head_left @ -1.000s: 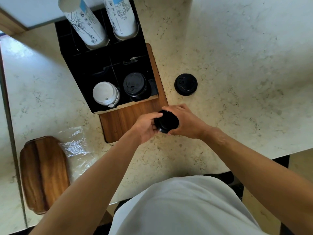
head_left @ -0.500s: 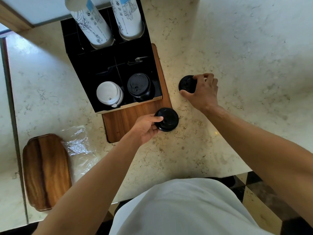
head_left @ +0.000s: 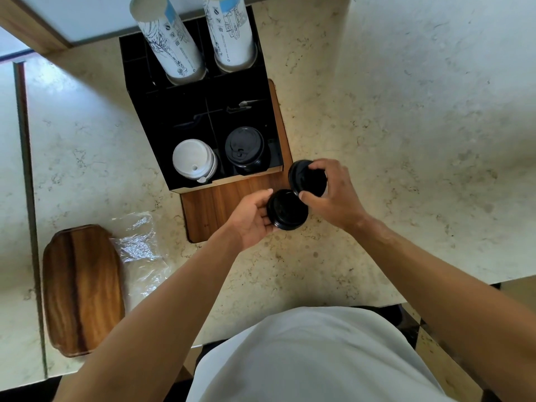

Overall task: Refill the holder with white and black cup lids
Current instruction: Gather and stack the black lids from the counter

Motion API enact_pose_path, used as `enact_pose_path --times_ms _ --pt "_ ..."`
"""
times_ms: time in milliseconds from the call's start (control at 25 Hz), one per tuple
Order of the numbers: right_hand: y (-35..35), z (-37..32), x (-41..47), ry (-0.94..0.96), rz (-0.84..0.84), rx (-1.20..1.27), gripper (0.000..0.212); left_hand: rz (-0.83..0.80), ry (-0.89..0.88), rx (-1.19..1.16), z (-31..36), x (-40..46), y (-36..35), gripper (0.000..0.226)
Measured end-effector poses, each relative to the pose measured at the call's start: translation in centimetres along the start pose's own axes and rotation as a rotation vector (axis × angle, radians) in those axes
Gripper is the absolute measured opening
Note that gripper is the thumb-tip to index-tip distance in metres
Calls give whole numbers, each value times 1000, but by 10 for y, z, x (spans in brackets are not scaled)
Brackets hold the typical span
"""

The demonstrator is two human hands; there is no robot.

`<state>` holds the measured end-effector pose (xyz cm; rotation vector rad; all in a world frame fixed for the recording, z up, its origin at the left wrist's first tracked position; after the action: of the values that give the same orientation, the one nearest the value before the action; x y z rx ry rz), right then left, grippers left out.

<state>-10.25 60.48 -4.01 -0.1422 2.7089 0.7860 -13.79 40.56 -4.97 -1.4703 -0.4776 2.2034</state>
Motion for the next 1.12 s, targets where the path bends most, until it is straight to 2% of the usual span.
enact_pose_path --times_ms 160,360,640,880,1040,1120 --pt "-21 -10 -26 70 -174 -29 65 8 10 3 -3 -6 1 47" --pt "-32 -23 -33 6 -337 -70 90 -26 -25 39 -4 -18 0 41" --pt "-39 -43 -40 17 -402 -81 98 -50 -101 101 -12 -39 17 31" --pt "-53 -58 -46 47 -442 -74 104 8 -156 139 -18 -59 34 23" --pt "-61 -66 -45 -6 -434 73 101 72 -246 47 -20 -70 40 24" --pt "-62 -68 -44 -64 -396 256 89 50 -304 -42 -16 -76 40 30"
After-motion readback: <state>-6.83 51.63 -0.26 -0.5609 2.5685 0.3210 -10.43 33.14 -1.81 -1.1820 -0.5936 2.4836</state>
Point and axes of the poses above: each hand's wrist, its own x-axis towards the middle knuckle, its own y-axis out of the back of the hand, z = x × y, the point moved 3 cm from there along x, towards the middle knuckle, and after that the axes turned 14 degrees about -z, right-handed, at the moved point
